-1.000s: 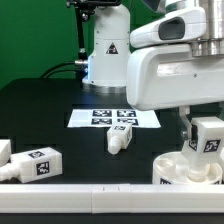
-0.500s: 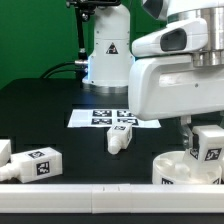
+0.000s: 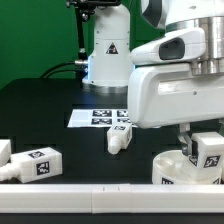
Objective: Assemble stool
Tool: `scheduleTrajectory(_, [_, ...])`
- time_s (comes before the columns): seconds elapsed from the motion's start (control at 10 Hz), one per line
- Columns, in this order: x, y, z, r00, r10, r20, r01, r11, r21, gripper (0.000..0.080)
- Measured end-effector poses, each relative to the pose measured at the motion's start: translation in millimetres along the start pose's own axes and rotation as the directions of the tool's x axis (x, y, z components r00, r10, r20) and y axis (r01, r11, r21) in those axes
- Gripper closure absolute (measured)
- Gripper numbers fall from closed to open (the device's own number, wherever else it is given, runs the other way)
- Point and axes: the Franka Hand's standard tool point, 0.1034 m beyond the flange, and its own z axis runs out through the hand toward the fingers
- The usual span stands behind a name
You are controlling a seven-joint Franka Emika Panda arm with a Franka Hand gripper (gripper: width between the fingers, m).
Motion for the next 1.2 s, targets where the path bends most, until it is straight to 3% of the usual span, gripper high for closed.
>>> scheduleTrajectory(0.1, [-0.1, 0.0, 0.1, 1.000, 0.000, 0.000, 0.000, 1.000, 0.000, 0.0463])
scheduleTrajectory(0.3, [-0.1, 0.0, 0.1, 1.000, 0.000, 0.000, 0.000, 1.000, 0.000, 0.0223])
scheduleTrajectory(0.6, [-0.1, 0.0, 0.1, 1.000, 0.000, 0.000, 0.000, 1.000, 0.000, 0.0154])
scheduleTrajectory(1.0, [-0.1, 0.0, 0.1, 1.000, 0.000, 0.000, 0.000, 1.000, 0.000, 0.0151])
scheduleTrajectory(1.2, [-0.1, 0.0, 0.1, 1.000, 0.000, 0.000, 0.000, 1.000, 0.000, 0.0377])
